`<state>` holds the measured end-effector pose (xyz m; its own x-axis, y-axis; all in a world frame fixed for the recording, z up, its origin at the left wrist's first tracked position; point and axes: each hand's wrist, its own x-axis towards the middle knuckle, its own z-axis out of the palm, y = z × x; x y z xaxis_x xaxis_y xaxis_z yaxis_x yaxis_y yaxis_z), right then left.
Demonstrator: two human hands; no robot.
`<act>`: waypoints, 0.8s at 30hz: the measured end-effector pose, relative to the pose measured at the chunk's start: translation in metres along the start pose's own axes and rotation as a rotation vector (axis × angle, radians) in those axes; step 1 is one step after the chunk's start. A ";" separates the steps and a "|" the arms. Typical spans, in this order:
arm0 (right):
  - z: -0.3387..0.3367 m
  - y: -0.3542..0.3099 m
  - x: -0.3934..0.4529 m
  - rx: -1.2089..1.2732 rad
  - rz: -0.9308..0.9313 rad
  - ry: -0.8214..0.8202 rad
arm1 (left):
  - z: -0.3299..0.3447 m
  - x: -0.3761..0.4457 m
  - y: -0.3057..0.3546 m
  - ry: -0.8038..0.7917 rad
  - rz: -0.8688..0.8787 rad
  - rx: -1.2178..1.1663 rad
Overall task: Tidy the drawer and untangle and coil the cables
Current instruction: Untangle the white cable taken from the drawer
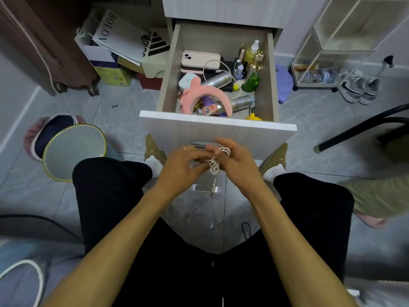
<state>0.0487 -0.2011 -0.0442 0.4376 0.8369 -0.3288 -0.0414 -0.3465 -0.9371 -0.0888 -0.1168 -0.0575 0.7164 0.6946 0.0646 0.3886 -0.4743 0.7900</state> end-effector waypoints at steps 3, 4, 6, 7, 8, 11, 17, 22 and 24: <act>0.002 0.000 -0.004 -0.098 -0.017 0.029 | -0.001 -0.003 -0.005 0.024 -0.039 0.043; 0.002 0.001 -0.005 -0.118 -0.028 0.020 | -0.001 -0.004 -0.007 0.040 -0.058 0.046; 0.001 0.004 -0.009 -0.131 -0.034 -0.049 | -0.001 -0.006 -0.010 0.057 -0.088 0.057; 0.000 0.006 -0.010 -0.150 -0.038 -0.093 | -0.001 -0.008 -0.011 0.066 -0.110 0.038; -0.001 0.009 -0.012 -0.186 -0.043 -0.125 | -0.001 -0.010 -0.012 0.081 -0.144 -0.002; -0.005 0.017 -0.015 -0.242 -0.030 -0.103 | -0.001 -0.015 -0.010 0.138 -0.261 -0.149; -0.007 0.012 -0.025 -0.008 -0.069 0.005 | -0.003 -0.015 0.003 0.108 -0.359 -0.318; -0.008 0.007 -0.035 0.083 -0.129 0.041 | -0.006 -0.020 0.021 0.112 -0.387 -0.458; -0.011 0.004 -0.037 0.064 -0.153 0.071 | -0.008 -0.024 0.028 0.108 -0.395 -0.645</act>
<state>0.0424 -0.2381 -0.0347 0.5053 0.8451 -0.1746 -0.0251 -0.1878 -0.9819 -0.0996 -0.1423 -0.0324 0.5211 0.8119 -0.2632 0.1645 0.2070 0.9644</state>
